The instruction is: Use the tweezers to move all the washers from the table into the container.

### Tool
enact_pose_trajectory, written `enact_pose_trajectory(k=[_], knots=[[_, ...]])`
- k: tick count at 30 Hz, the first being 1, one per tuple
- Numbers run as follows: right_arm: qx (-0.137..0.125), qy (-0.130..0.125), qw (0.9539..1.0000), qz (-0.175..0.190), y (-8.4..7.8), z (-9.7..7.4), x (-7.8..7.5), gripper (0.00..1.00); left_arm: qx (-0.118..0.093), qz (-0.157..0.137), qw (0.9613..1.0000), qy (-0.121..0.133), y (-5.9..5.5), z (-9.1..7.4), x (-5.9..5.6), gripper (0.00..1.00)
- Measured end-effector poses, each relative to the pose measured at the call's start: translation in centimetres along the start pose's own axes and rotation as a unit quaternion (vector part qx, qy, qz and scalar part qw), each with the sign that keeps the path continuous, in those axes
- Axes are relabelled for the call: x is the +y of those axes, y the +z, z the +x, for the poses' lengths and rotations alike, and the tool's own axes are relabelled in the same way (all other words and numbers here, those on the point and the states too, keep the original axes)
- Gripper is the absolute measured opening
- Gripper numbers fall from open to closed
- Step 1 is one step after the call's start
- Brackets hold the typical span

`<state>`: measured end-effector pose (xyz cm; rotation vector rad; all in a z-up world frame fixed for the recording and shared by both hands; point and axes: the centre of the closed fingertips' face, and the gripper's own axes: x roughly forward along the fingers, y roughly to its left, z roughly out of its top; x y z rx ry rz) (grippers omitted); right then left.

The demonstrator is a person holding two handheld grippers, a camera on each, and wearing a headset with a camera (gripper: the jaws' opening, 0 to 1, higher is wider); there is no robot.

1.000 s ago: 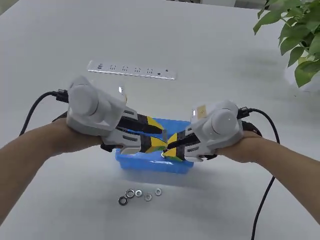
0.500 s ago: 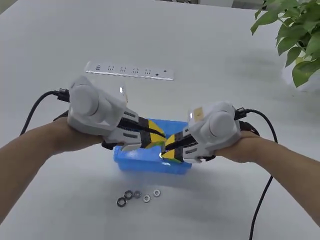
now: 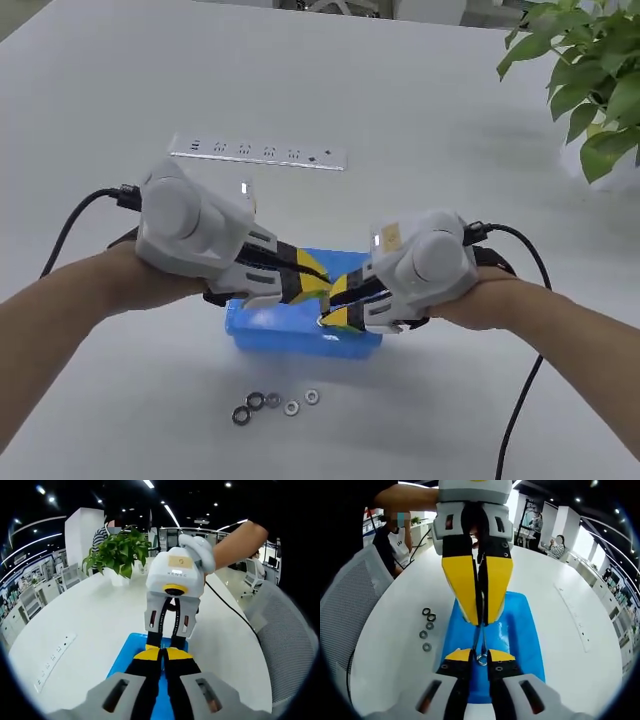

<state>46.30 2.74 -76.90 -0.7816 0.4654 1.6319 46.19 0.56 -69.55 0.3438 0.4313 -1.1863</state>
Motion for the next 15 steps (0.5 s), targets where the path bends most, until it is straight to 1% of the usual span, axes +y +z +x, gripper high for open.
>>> enact_pose_trajectory(k=[5, 13, 15], knots=[[-0.003, -0.003, 1.0, -0.002, 0.3, -0.4, -0.1, 0.15, -0.002, 0.0, 1.0, 0.001, 0.4, -0.2, 0.0, 0.06], [-0.006, -0.017, 0.9998, 0.0, 1.0, -1.7, -0.1, 0.19, -0.007, 0.004, 1.0, 0.001, 1.2, -0.5, -0.3, 0.06], [-0.006, -0.019, 0.9998, -0.001, 1.1, -2.1, 0.0, 0.21, -0.01, 0.007, 0.9999, -0.003, 1.5, -0.7, -0.5, 0.06]])
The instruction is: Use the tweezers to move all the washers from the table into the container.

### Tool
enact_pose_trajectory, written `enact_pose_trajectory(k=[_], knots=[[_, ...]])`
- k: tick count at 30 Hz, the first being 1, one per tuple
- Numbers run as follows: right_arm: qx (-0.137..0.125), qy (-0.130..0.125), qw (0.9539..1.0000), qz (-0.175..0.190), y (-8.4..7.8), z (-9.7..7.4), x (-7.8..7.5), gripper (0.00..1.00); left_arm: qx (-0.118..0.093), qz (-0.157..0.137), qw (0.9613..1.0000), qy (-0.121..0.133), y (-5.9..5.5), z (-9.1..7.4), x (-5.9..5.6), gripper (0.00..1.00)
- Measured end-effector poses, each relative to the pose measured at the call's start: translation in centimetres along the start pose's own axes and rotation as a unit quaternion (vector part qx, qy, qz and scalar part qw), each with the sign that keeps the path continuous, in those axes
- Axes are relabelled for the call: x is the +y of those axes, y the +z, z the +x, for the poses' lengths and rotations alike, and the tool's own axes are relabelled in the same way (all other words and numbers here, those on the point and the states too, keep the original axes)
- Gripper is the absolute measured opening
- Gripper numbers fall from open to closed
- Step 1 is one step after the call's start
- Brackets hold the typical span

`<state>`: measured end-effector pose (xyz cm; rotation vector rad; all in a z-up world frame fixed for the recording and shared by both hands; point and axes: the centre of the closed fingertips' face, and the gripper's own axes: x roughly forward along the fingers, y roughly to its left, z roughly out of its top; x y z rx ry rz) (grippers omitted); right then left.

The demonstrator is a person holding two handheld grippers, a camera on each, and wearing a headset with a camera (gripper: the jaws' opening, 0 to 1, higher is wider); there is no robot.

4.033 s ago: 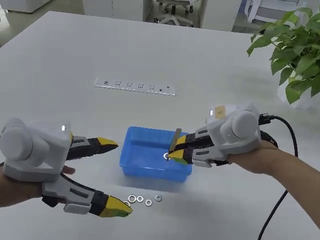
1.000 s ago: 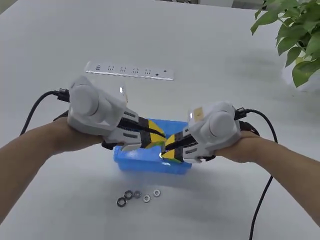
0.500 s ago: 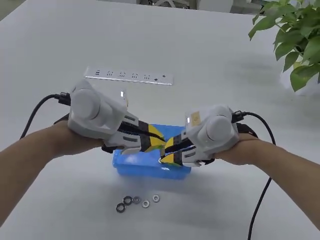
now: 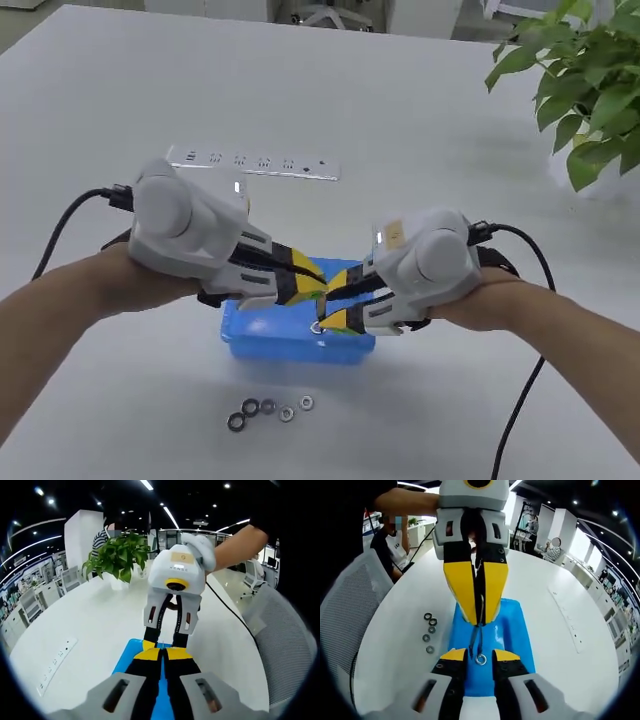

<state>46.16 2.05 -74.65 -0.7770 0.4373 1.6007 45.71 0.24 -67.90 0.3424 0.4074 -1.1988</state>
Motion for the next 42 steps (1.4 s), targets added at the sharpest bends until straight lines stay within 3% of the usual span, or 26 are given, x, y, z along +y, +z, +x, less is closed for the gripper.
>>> enact_pose_trajectory(k=[6, 13, 26, 42], knots=[[-0.001, -0.013, 0.9999, 0.007, 0.2, -1.3, 0.4, 0.24, 0.001, 0.004, 1.0, -0.002, 0.8, -0.4, -0.4, 0.06], [0.007, -0.033, 0.9992, 0.022, -0.6, -3.0, 1.0, 0.28, 0.008, 0.008, 0.9999, -0.001, 1.6, -1.0, -0.8, 0.06], [0.003, -0.075, 0.9951, 0.065, -1.4, -6.0, 2.5, 0.35, 0.013, 0.013, 0.9998, 0.002, 3.0, -2.1, -1.5, 0.06], [-0.017, -0.109, 0.9872, 0.115, -1.3, -7.3, 3.9, 0.51, 0.029, 0.009, 0.9995, -0.004, 3.3, -3.1, -3.2, 0.06]])
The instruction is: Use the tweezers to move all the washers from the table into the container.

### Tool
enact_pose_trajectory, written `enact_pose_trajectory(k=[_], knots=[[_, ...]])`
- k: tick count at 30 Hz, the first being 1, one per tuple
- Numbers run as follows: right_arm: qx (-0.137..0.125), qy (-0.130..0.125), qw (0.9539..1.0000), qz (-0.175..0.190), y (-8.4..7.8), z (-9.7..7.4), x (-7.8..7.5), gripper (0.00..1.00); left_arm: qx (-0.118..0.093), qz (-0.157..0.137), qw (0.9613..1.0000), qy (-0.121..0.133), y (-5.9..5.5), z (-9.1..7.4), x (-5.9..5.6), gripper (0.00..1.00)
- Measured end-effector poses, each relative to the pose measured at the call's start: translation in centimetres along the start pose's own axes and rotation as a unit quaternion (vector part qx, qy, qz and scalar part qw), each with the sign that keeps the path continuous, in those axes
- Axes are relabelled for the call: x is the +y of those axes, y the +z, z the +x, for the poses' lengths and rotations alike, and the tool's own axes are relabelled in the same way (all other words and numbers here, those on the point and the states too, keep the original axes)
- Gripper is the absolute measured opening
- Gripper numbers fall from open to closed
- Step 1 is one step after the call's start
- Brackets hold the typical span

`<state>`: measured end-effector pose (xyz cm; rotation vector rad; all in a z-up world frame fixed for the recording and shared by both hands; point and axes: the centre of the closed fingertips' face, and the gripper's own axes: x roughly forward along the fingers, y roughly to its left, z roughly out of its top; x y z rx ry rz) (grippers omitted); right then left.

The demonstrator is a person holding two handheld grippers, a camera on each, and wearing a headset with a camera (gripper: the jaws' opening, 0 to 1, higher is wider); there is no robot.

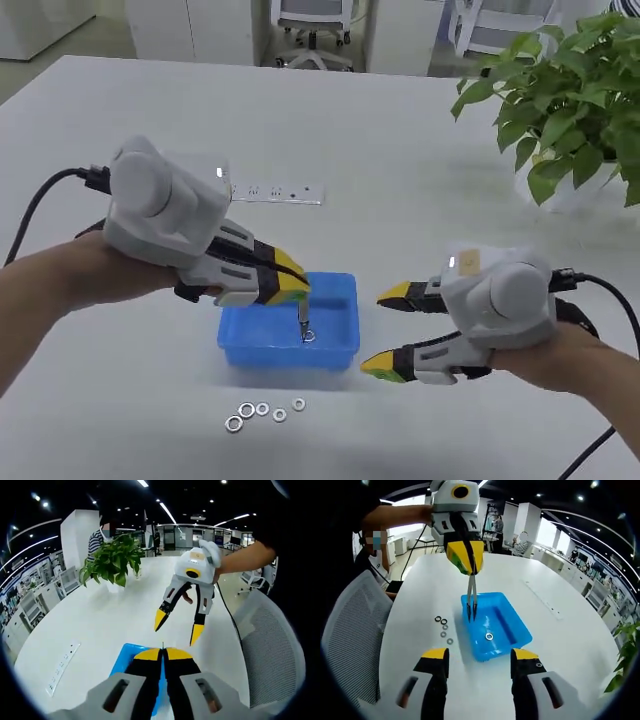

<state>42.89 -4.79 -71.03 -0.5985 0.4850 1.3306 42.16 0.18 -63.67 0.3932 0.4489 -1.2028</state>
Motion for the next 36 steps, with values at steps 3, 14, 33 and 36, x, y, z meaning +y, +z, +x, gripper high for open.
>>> enact_pose_trajectory(k=[3, 14, 33, 36], knots=[[-0.002, -0.001, 1.0, 0.004, -0.1, 0.0, 0.4, 0.54, 0.002, 0.0, 1.0, -0.005, -0.1, 0.0, -0.4, 0.06], [-0.012, -0.004, 0.9997, 0.021, -0.4, 0.1, 1.3, 0.67, 0.007, 0.0, 0.9998, -0.017, -0.9, 0.5, -1.8, 0.06], [-0.022, 0.001, 0.9987, 0.046, -1.0, 0.3, 3.1, 0.92, 0.017, -0.003, 0.9991, -0.039, -3.6, 2.0, -4.1, 0.06], [-0.023, 0.002, 0.9984, 0.051, -1.0, 0.4, 3.4, 0.97, 0.018, -0.004, 0.999, -0.041, -3.9, 2.2, -4.3, 0.06]])
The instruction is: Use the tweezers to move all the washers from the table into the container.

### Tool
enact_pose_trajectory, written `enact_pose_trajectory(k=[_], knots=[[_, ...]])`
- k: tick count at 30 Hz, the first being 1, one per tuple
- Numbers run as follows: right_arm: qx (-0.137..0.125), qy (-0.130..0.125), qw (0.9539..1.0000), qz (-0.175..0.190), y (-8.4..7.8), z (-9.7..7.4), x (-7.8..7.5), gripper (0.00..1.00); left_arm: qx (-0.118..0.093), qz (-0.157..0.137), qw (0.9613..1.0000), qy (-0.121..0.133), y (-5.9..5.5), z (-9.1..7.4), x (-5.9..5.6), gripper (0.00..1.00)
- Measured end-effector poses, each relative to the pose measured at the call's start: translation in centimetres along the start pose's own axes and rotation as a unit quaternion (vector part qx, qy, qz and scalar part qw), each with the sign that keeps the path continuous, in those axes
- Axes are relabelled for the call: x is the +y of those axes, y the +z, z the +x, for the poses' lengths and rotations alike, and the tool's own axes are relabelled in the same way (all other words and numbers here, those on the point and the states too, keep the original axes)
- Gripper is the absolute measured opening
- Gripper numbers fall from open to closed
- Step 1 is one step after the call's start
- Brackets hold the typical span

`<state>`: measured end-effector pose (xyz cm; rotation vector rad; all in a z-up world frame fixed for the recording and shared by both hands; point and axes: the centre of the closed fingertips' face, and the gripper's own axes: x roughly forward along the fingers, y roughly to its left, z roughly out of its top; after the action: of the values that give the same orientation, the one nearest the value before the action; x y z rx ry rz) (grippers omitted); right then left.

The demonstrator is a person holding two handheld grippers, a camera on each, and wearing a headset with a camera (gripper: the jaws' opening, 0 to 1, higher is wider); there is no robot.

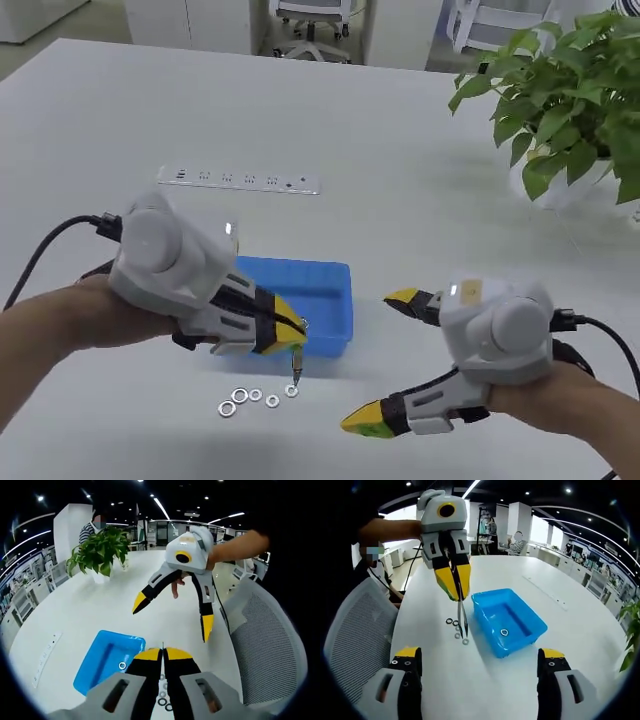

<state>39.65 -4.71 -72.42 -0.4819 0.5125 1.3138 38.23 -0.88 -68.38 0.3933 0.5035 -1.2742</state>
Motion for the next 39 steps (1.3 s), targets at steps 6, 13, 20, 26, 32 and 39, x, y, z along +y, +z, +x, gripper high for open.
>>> enact_pose_trajectory(k=[6, 13, 20, 26, 32, 39], knots=[[0.0, 0.007, 1.0, 0.003, -0.2, 0.2, 0.7, 1.0, 0.002, -0.004, 1.0, -0.002, -0.8, 0.4, -0.3, 0.06], [0.005, 0.014, 0.9999, 0.006, -0.5, 0.5, 1.4, 1.0, 0.007, -0.005, 1.0, -0.002, -1.4, 0.8, -0.3, 0.06], [0.009, 0.018, 0.9998, 0.009, -0.8, 0.6, 1.6, 1.0, 0.006, -0.006, 1.0, 0.002, -1.7, 0.9, 0.0, 0.06], [0.012, 0.02, 0.9997, 0.009, -1.0, 0.7, 1.6, 0.99, 0.004, -0.007, 1.0, 0.004, -1.8, 0.9, 0.2, 0.06], [0.006, 0.023, 0.9997, 0.0, -0.7, 0.8, 1.7, 0.95, 0.001, -0.009, 1.0, 0.002, -1.7, 0.9, 0.0, 0.06], [-0.001, 0.042, 0.9987, -0.029, -0.2, 1.5, 2.4, 0.82, -0.001, -0.008, 1.0, 0.0, -1.7, 0.9, -0.1, 0.06]])
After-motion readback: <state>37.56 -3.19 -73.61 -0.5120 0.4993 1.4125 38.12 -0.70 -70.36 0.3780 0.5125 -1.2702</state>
